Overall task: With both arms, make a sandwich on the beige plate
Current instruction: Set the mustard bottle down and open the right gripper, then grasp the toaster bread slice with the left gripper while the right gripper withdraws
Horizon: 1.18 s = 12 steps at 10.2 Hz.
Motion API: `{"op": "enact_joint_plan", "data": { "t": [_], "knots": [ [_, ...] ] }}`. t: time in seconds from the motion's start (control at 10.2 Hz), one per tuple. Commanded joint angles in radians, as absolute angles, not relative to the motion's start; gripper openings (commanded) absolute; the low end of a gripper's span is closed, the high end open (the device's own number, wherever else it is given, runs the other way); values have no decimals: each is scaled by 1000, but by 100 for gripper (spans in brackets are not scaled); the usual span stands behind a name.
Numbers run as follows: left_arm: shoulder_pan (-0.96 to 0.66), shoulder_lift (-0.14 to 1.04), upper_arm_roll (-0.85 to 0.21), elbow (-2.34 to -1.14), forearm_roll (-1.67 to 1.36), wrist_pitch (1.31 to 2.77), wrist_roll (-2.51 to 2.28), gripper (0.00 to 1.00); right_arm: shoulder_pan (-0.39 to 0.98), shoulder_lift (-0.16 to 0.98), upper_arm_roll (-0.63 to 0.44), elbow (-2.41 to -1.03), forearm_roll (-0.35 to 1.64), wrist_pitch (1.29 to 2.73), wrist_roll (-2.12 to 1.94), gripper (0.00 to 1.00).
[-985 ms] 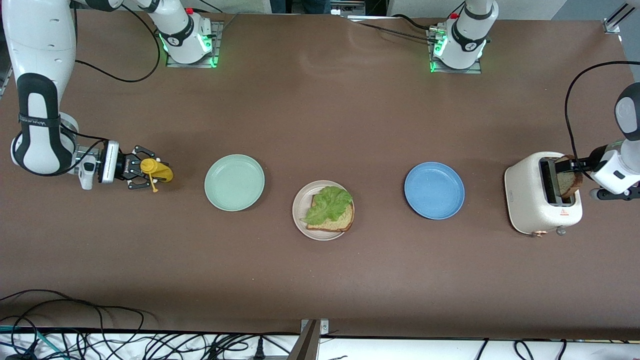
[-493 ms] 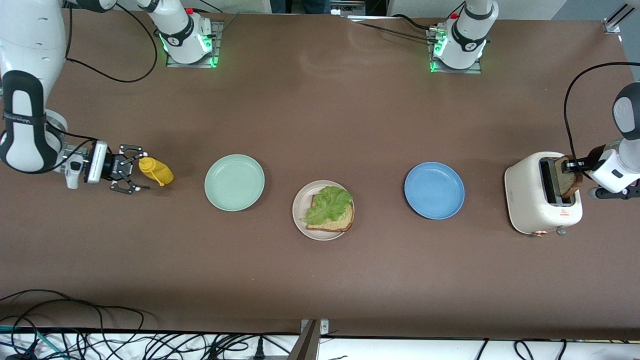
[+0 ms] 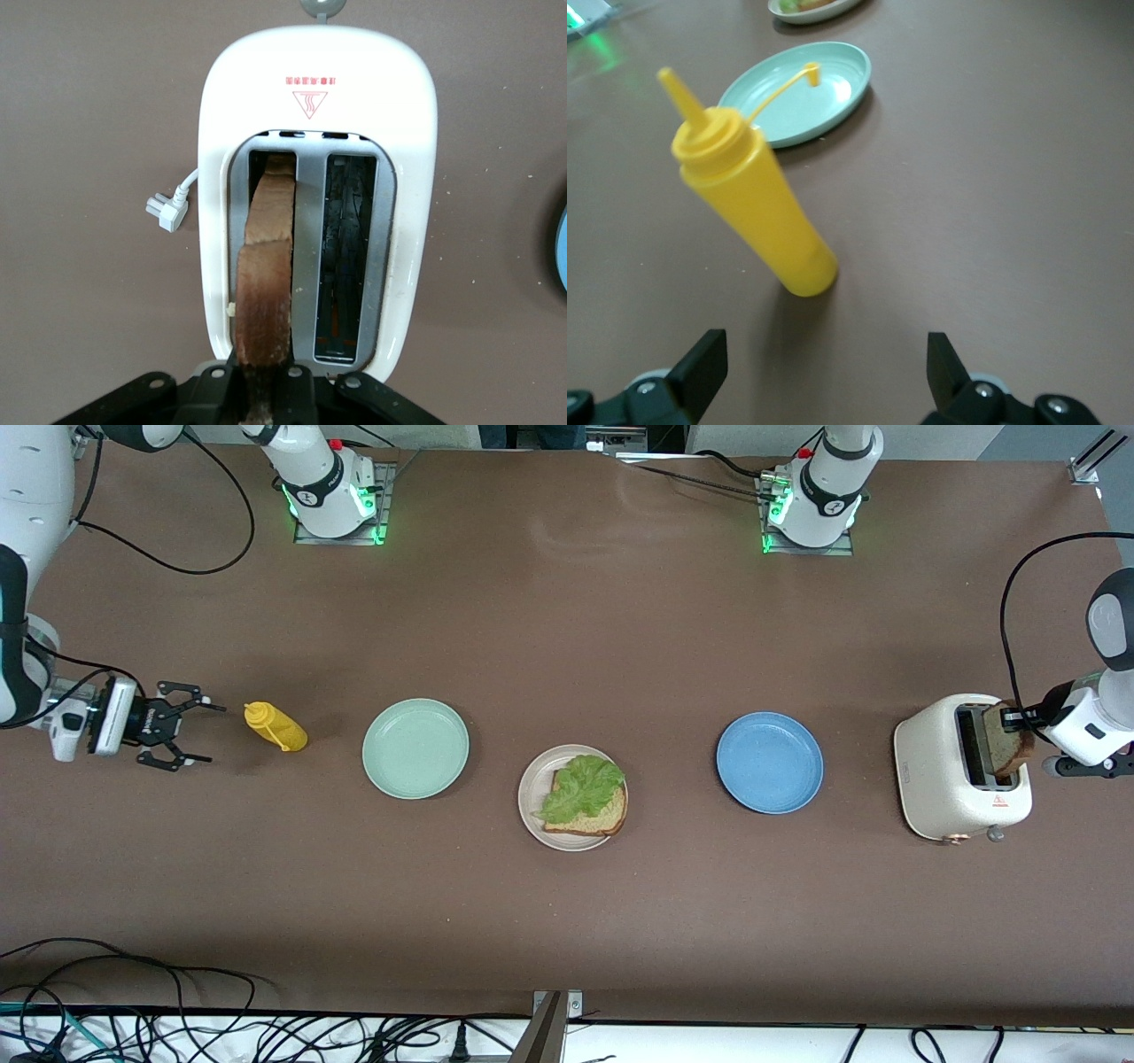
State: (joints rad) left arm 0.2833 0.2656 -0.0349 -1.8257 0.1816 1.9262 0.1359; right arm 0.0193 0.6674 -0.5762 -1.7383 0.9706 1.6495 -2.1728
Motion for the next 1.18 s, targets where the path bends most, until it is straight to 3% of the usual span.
{"op": "enact_joint_plan", "data": {
  "t": [0.0, 0.3, 0.59, 0.89, 1.08],
  "knots": [
    [284, 230, -47, -1794, 178, 1864, 176, 0, 14, 680, -569, -1549, 861, 1536, -1905, 100],
    [284, 229, -87, -1666, 179, 1689, 176, 0, 37, 672, -571, -1318, 757, 1380, -1480, 100],
    [276, 229, -129, -1577, 186, 1580, 176, 0, 93, 643, -574, -1151, 646, 1335, -999, 100],
    [256, 232, -273, -1480, 183, 1494, 150, 0, 178, 577, -569, -1121, 537, 1241, -469, 100],
    [217, 232, -322, -1462, 172, 1490, 127, 0, 277, 548, -571, -1120, 358, 1252, -407, 100]
  ]
}}
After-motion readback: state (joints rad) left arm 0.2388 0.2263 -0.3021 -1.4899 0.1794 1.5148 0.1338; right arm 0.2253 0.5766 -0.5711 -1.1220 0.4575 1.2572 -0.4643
